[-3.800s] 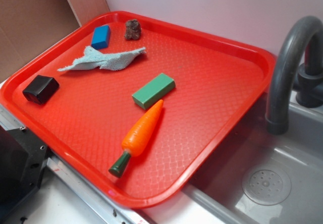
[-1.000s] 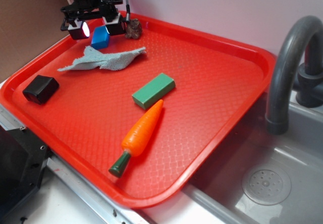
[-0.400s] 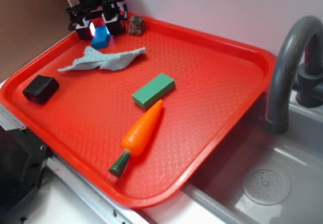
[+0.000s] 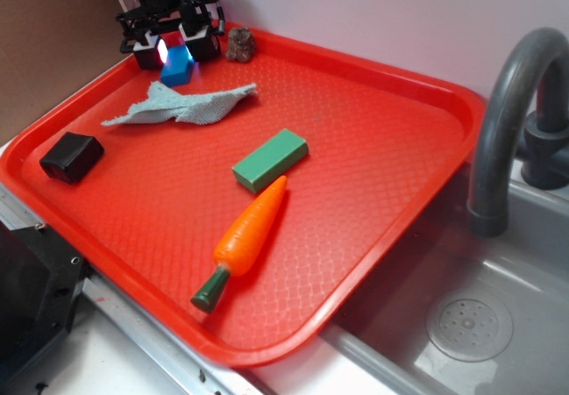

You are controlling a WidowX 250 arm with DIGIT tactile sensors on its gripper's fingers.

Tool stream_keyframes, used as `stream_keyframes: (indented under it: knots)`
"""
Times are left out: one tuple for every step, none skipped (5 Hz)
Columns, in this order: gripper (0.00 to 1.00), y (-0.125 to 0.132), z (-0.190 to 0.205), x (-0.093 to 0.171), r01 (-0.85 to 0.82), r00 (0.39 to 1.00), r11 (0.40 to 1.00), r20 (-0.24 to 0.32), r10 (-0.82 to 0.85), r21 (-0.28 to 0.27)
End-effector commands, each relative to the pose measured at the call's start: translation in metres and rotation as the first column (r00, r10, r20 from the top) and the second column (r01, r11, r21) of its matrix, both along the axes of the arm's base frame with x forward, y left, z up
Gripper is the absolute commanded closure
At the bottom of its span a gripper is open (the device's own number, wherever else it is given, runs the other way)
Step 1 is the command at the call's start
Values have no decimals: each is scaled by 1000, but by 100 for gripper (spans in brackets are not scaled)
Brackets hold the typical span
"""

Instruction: Grab the blue block.

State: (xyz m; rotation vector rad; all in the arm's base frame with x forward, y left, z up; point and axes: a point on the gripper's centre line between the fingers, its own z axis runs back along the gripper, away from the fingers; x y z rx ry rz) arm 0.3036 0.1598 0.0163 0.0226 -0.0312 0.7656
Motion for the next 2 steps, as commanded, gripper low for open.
stream_keyframes:
  knots:
    - [100, -47, 113, -22, 82, 982, 970, 148, -118, 228]
    - [100, -89, 150, -41, 145, 959, 966, 210, -190, 213]
